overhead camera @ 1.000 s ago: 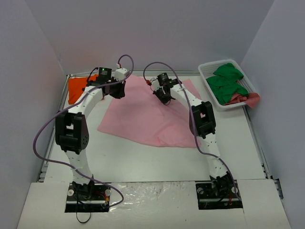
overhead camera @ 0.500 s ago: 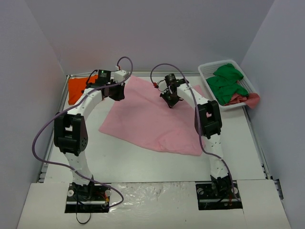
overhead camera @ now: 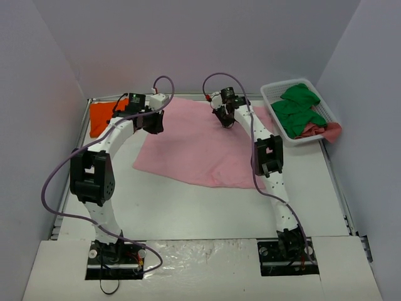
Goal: Fold and stack the t-shirts
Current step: Flatten out the tshirt
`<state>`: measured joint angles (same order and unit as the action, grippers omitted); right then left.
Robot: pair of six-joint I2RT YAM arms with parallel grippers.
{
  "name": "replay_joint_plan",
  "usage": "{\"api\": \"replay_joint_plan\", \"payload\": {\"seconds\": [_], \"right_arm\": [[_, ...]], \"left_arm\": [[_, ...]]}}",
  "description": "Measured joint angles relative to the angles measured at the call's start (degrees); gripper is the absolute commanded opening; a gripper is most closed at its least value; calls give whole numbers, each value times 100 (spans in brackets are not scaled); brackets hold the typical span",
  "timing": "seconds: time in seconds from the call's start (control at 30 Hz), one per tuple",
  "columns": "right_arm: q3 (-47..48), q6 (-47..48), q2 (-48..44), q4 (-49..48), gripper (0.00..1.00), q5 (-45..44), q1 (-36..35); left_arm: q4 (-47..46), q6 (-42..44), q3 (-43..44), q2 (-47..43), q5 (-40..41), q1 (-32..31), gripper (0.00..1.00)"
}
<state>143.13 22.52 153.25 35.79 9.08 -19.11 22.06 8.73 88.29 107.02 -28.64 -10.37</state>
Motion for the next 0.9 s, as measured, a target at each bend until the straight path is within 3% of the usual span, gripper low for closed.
{"api": "replay_joint_plan", "payload": {"seconds": [0.13, 0.47, 0.5, 0.57, 0.9], "right_arm": [[411, 44, 269, -212, 0, 2, -17], [289, 155, 400, -1333, 0, -603, -186], [190, 155, 369, -1467, 3, -697, -214], [-264, 155, 153, -1790, 18, -935, -275], [-2465, 162, -1904, -2105, 27, -1504, -599]], "left_arm": [[15, 7, 2, 0, 57, 7, 2], [48, 66, 2, 0, 245, 216, 3], [50, 68, 2, 0, 258, 236, 3], [57, 66, 2, 0, 260, 267, 3], [140, 98, 4, -251, 103, 273, 4]]}}
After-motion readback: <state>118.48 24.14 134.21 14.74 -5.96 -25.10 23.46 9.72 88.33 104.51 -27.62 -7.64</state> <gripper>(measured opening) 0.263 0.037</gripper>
